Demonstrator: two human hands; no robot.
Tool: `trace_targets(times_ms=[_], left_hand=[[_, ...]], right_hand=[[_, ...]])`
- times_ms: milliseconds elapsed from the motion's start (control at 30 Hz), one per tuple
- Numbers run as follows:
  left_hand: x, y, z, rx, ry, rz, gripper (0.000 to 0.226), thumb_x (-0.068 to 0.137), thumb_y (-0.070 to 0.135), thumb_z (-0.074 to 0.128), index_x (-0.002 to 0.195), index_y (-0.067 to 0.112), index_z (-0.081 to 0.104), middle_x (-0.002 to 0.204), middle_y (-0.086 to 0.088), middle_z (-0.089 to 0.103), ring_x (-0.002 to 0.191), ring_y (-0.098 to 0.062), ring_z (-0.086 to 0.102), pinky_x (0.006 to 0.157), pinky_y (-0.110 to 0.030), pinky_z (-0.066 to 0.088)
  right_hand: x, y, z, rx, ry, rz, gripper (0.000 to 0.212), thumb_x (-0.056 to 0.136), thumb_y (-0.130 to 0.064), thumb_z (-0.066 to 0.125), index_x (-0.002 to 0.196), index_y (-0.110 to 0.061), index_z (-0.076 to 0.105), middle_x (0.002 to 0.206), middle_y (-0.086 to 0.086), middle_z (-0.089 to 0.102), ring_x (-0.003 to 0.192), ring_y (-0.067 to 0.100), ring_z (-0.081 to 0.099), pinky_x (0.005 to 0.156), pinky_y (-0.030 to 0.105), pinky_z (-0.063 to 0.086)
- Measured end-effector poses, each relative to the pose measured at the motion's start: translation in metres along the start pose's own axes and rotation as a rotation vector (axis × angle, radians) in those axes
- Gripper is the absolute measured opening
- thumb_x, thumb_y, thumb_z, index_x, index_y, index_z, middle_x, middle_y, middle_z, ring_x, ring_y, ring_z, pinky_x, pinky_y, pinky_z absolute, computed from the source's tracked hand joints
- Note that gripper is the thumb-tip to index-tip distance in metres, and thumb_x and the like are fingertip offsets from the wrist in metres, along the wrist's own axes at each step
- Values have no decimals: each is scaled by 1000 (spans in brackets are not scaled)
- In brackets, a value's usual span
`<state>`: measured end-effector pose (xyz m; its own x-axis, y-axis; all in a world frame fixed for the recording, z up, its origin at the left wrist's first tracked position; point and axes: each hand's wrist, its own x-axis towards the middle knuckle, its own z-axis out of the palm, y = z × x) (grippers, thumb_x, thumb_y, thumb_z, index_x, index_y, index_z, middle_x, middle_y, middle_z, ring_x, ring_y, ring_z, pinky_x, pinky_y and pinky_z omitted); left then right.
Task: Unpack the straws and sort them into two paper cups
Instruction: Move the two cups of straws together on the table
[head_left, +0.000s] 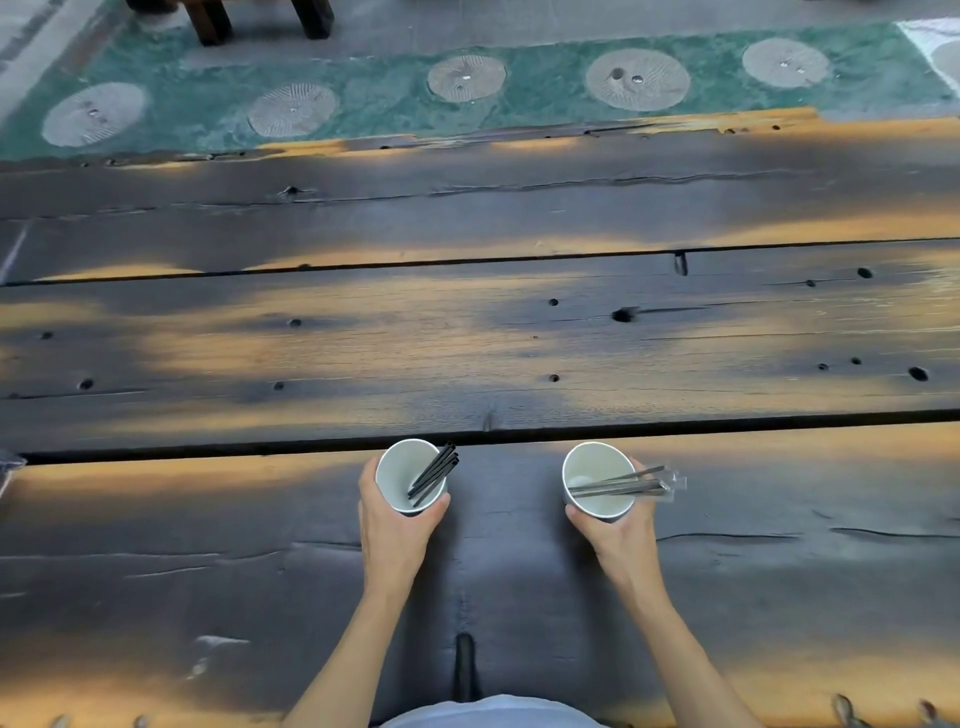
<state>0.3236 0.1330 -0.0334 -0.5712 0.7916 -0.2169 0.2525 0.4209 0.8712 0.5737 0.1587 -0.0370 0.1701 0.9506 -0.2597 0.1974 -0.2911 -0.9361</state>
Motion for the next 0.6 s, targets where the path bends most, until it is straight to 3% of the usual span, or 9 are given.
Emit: trace_targets(times_ms=[233, 433, 600], left_hand=[[15, 20, 7, -49, 11, 4, 86, 64, 20, 91, 133, 32, 42, 118, 24, 55, 108, 4, 55, 93, -26, 45], [64, 53, 23, -73, 17, 67, 88, 63, 25, 89, 135, 34, 39, 125, 13, 55, 115, -12, 55, 96, -30, 46], [125, 80, 35, -62, 15, 120, 87, 64, 23, 88, 135, 32, 39, 121, 12, 53, 111, -12, 54, 94, -28, 44]], right_hand=[[23, -12, 10, -2, -5, -15, 75, 72, -12, 85, 132, -26, 43, 123, -4, 60, 112, 8, 59, 99, 29, 45], [74, -45, 35, 18, -12, -27, 68, 70, -17, 87, 125, -21, 47, 119, 0, 64, 109, 11, 62, 93, 29, 48], [135, -85, 59, 21, -9, -91, 73, 70, -8, 86, 127, -19, 41, 116, -2, 60, 98, -12, 58, 86, 9, 46]])
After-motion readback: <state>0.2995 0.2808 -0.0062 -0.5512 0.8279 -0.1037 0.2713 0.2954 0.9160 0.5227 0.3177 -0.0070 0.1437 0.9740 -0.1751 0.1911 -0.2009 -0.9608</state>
